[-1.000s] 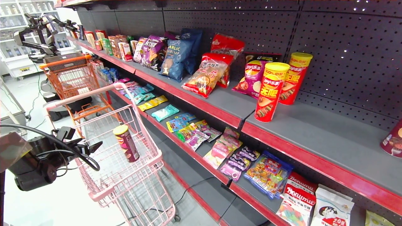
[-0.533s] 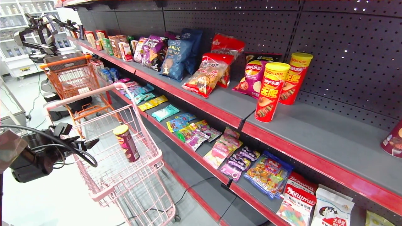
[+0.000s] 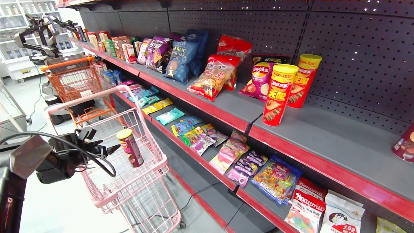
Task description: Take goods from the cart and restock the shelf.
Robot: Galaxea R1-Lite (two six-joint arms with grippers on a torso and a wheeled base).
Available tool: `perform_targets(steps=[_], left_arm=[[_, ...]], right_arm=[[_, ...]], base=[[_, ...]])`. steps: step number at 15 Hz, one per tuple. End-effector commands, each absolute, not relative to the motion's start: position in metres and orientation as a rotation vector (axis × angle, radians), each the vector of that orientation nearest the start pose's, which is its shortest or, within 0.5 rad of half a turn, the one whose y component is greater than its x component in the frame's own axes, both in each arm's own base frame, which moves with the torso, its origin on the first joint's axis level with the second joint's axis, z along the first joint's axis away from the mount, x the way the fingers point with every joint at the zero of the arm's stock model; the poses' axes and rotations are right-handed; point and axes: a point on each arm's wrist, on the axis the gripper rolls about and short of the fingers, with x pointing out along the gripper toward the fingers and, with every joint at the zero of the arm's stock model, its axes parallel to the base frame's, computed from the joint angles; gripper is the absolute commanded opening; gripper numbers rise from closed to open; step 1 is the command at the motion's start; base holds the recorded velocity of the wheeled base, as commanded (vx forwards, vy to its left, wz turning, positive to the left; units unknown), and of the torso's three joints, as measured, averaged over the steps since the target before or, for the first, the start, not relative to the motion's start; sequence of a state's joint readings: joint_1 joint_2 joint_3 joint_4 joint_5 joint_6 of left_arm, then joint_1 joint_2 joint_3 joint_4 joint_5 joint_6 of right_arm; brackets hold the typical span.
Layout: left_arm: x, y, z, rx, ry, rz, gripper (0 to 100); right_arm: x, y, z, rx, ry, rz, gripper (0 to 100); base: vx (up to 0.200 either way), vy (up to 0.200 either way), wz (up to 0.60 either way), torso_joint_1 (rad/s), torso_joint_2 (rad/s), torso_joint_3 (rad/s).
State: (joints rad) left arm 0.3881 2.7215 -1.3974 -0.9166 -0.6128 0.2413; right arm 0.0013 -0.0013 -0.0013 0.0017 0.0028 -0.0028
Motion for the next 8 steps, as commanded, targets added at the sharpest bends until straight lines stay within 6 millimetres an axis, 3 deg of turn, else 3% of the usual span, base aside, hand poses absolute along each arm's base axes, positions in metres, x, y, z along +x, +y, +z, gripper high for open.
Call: perform_targets(steps=[1,8], left_arm=[[0.458,0.172,-0.077,0.040,0.336,-0.264,100],[0.478,0.168,-0.083,0.033,0.361,-0.284,100]], right_arm=[[-0.023,0.000,0.076,-0.003,0.000,0.005,100],[-0.023,0.000,0.076,-0.003,0.000,0.005,100]], base=[[0.000,0.000,0.00,0.000,0.00,0.000],[0.000,0.000,0.00,0.000,0.00,0.000]])
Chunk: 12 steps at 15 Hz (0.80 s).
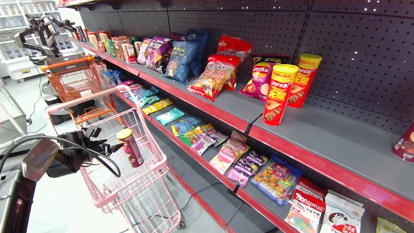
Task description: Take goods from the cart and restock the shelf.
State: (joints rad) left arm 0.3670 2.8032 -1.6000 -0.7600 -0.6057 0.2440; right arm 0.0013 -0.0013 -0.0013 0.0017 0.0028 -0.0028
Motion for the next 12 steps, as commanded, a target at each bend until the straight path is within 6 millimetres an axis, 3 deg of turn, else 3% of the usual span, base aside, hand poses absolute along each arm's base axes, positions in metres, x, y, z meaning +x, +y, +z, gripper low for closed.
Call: perform_targets(steps=[1,7,12], left_arm=[[0.479,0.165,-0.084,0.029,0.371,-0.293,100],[0.497,0.160,-0.074,0.026,0.384,-0.312,100],[0.501,0.156,-0.081,0.022,0.415,-0.330,100]], right_arm=[[-0.023,0.000,0.075,-0.003,0.002,0.005,100],[-0.023,0.000,0.076,-0.003,0.000,0.005,100],[-0.023,0.000,0.075,-0.003,0.002,0.005,100]], base=[[0.000,0.000,0.00,0.000,0.00,0.000],[0.000,0.000,0.00,0.000,0.00,0.000],[0.000,0.000,0.00,0.000,0.00,0.000]])
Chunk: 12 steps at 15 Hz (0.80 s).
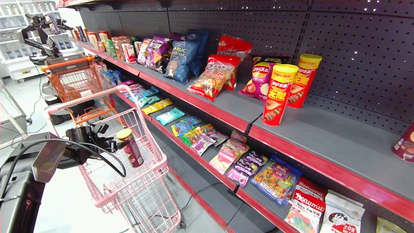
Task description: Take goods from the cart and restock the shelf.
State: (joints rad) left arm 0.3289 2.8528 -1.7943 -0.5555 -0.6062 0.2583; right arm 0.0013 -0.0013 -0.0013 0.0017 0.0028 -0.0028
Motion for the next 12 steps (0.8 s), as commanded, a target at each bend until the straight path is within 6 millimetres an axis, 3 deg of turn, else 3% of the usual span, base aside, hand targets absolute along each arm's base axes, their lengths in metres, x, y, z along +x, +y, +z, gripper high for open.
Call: perform_targets(steps=[1,12], left_arm=[[0.502,0.156,-0.083,0.022,0.416,-0.332,100],[0.512,0.145,-0.093,0.013,0.440,-0.366,100]], right_arm=[[-0.023,0.000,0.076,-0.003,0.000,0.005,100],[-0.023,0.000,0.076,-0.003,0.000,0.005,100]], base=[[0.000,0.000,0.00,0.000,0.00,0.000],[0.000,0.000,0.00,0.000,0.00,0.000]])
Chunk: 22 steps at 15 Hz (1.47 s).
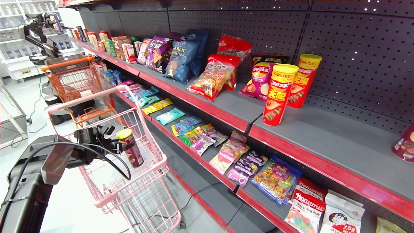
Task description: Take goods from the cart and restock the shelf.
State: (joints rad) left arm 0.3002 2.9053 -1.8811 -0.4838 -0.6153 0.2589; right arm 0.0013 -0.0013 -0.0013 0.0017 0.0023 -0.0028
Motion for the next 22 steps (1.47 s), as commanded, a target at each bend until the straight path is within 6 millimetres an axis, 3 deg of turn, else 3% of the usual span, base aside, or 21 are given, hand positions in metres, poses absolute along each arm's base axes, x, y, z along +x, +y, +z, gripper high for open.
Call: perform_targets(steps=[1,9,10,15,18,22], left_arm=[[0.513,0.145,-0.096,0.011,0.444,-0.366,100],[0.519,0.146,-0.097,0.031,0.437,-0.381,100],[0.520,0.145,-0.097,0.033,0.434,-0.384,0],[0.520,0.145,-0.102,0.025,0.449,-0.386,0],[0.520,0.147,-0.095,0.028,0.444,-0.379,0],[0.497,0.149,-0.030,-0.002,0.487,-0.374,0]], right_arm=[[-0.023,0.000,0.076,-0.003,0.000,0.005,100],[-0.023,0.000,0.076,-0.003,0.000,0.005,100],[-0.023,0.000,0.076,-0.003,0.000,0.005,100],[-0.023,0.000,0.076,-0.003,0.000,0.005,100],[-0.023,0.000,0.076,-0.003,0.000,0.005,100],[-0.023,0.000,0.076,-0.003,0.000,0.005,100]], base=[[0.000,0.000,0.00,0.000,0.00,0.000],[0.000,0.000,0.00,0.000,0.00,0.000],[0.000,0.000,0.00,0.000,0.00,0.000],[0.000,0.000,0.00,0.000,0.00,0.000],[0.000,0.000,0.00,0.000,0.00,0.000],[0.000,0.000,0.00,0.000,0.00,0.000]])
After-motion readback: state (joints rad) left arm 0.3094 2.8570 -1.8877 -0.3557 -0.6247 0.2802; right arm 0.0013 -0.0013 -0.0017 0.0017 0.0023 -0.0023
